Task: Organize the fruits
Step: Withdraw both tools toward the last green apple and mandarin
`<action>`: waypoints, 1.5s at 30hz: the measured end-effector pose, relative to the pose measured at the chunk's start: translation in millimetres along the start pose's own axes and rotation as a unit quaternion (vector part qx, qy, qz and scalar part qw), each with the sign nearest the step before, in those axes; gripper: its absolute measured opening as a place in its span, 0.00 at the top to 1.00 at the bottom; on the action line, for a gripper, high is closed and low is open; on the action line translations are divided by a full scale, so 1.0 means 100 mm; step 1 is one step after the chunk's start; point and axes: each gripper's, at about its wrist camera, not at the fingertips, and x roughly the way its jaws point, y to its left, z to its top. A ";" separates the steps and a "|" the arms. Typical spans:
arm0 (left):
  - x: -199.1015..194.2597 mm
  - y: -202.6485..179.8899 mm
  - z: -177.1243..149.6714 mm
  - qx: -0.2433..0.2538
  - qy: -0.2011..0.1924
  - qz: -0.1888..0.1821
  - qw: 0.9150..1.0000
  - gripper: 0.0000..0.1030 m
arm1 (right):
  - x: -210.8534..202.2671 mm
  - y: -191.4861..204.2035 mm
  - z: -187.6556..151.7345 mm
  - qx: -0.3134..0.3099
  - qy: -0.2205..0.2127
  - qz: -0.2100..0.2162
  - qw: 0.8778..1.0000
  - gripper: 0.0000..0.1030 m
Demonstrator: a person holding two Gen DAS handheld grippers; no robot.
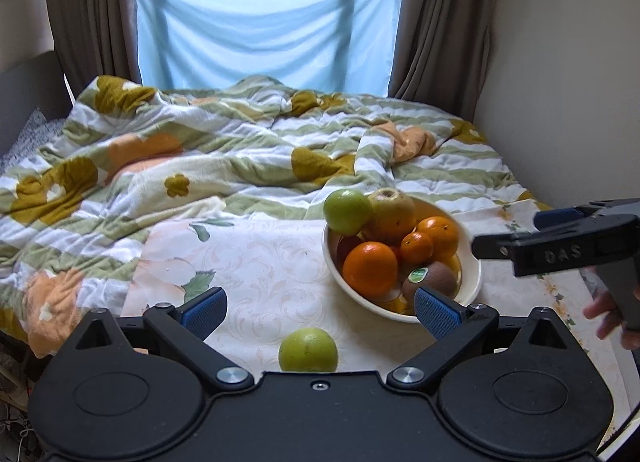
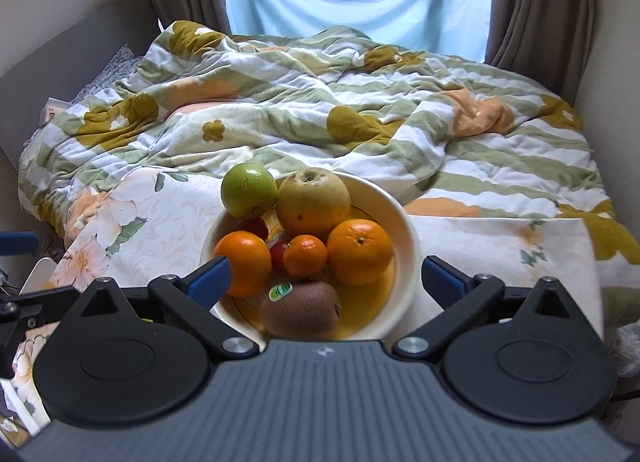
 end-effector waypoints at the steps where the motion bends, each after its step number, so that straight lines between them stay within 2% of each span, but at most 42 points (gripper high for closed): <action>1: -0.04 -0.02 -0.01 0.001 -0.004 0.001 1.000 0.01 | -0.07 0.00 -0.02 -0.003 0.002 -0.003 1.000 0.00; 7: -0.29 -0.14 -0.09 0.005 -0.023 0.006 1.000 0.00 | -0.54 -0.04 -0.18 -0.002 -0.015 -0.026 1.000 0.00; 12: -0.47 -0.24 -0.20 0.007 -0.034 0.020 0.999 0.00 | -0.88 -0.05 -0.37 0.003 -0.029 -0.029 0.999 0.00; 20: -0.54 -0.30 -0.47 0.016 -0.043 0.051 0.998 0.00 | -1.10 -0.10 -0.76 0.018 -0.027 -0.028 0.999 0.00; 26: -0.36 -0.22 -0.63 0.029 -0.034 0.049 0.998 0.00 | -1.05 -0.15 -1.08 0.032 -0.012 -0.036 0.999 0.00; 34: 0.19 -0.09 -0.73 0.062 -0.015 0.051 0.997 0.02 | -0.71 -0.22 -1.39 0.049 -0.002 -0.059 0.997 0.00; 37: 0.42 -0.07 -0.76 0.075 -0.002 0.047 0.996 0.11 | -0.55 -0.25 -1.50 0.059 0.000 -0.064 0.996 0.00; 40: 0.60 -0.06 -0.78 0.081 0.008 0.043 0.996 0.13 | -0.41 -0.27 -1.58 0.069 0.008 -0.068 0.995 0.00; 45: 0.80 -0.06 -0.77 0.080 0.018 0.040 0.996 0.28 | -0.25 -0.29 -1.66 0.082 0.016 -0.071 0.994 0.00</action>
